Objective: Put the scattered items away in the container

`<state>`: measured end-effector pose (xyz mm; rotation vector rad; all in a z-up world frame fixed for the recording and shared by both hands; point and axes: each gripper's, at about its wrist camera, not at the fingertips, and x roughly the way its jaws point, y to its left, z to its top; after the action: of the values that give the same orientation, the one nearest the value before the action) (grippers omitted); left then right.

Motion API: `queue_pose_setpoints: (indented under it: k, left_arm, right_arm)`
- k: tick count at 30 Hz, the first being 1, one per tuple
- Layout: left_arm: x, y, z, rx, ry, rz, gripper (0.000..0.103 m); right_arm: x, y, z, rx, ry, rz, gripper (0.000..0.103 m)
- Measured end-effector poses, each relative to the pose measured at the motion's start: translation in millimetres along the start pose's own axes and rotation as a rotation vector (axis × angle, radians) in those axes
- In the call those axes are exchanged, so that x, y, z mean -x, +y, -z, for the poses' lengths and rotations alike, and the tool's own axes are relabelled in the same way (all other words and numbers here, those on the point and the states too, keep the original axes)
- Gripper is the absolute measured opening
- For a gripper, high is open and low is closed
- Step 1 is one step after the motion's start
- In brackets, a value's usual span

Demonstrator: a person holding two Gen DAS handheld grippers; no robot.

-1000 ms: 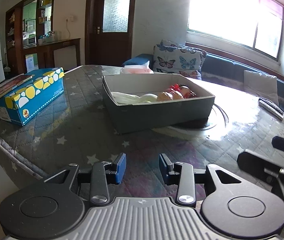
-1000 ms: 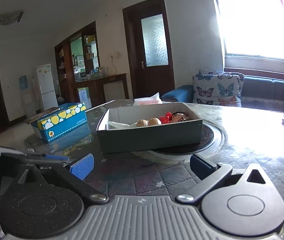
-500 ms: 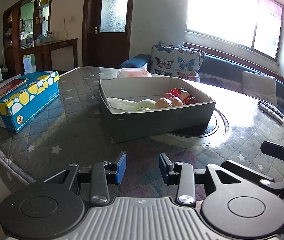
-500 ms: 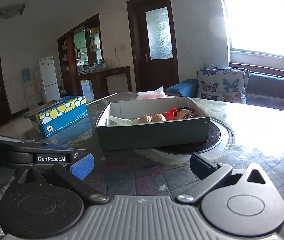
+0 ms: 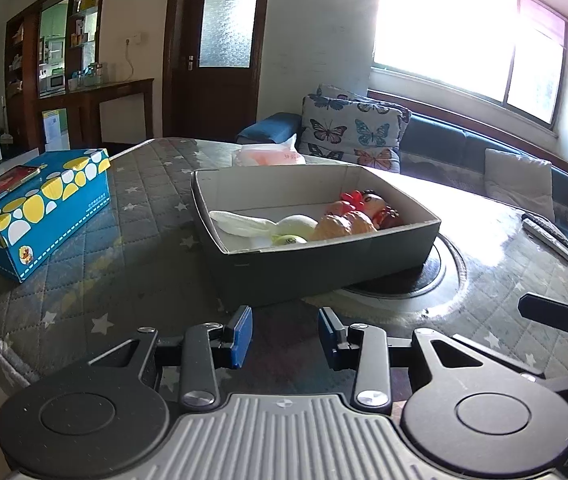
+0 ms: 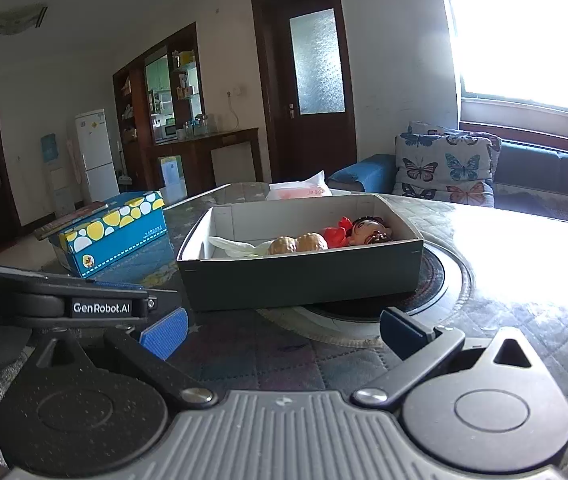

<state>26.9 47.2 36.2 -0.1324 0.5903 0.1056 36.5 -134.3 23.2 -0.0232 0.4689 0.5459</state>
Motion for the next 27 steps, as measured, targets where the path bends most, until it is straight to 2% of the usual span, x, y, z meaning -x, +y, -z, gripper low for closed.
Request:
queue_pose_setpoints:
  k: [11,27]
  left_arm:
    - [-10.4,0.9,-5.6,0.007,-0.006,-0.015,0.039]
    - [-26.0,7.3,-12.3,0.000,0.010,-0.049,0.039]
  right_arm:
    - [-23.3,-7.2,3.2,0.002,0.040,-0.024,0.103]
    - [-48.1,-5.9,0.2,0.028,0.090,-0.013,0.103]
